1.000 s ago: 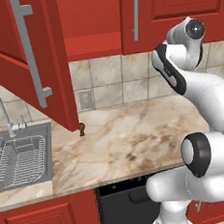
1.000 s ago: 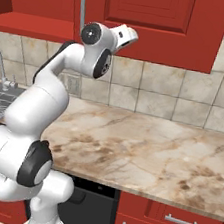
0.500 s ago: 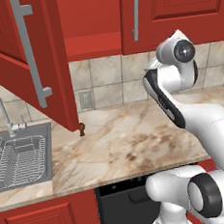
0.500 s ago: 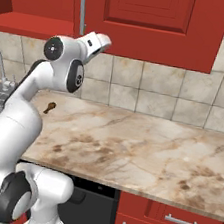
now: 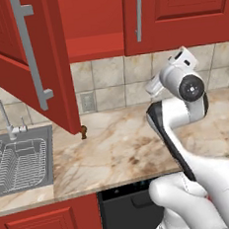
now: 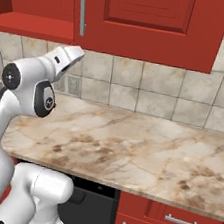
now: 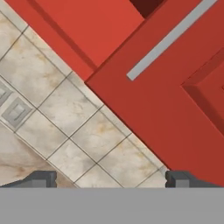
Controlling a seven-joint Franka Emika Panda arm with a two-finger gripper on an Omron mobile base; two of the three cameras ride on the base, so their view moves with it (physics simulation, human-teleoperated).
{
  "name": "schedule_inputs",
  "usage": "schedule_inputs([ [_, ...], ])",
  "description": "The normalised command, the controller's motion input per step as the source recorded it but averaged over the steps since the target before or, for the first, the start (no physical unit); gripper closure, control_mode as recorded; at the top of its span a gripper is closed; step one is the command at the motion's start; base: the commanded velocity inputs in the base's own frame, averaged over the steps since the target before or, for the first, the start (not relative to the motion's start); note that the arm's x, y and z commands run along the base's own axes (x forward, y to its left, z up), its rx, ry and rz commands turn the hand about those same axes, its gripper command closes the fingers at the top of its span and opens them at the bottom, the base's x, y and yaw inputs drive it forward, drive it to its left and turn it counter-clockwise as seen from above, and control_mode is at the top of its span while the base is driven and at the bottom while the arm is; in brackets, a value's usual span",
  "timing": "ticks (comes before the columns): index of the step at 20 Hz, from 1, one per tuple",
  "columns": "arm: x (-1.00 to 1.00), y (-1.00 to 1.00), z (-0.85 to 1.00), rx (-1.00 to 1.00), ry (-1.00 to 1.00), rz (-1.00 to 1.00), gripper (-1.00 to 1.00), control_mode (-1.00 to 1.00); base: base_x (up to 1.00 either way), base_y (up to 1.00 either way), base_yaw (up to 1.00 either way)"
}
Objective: Close all open cabinet doors.
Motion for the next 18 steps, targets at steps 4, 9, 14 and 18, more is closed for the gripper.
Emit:
schedule_inputs([
  [4,-1.0,0.21,0.33,0.0,0.0,0.0,-1.0,-1.0,0.0,0.0,0.0],
  [9,-1.0,0.25,0.29,-0.02,0.0,0.01,-1.0,-1.0,0.0,0.0,0.0],
  [14,-1.0,0.33,0.11,-0.03,0.0,0.02,-1.0,-1.0,0.0,0.0,0.0],
  [18,-0.84,0.16,-0.22,0.01,0.01,0.02,-1.0,-1.0,0.0,0.0,0.0],
])
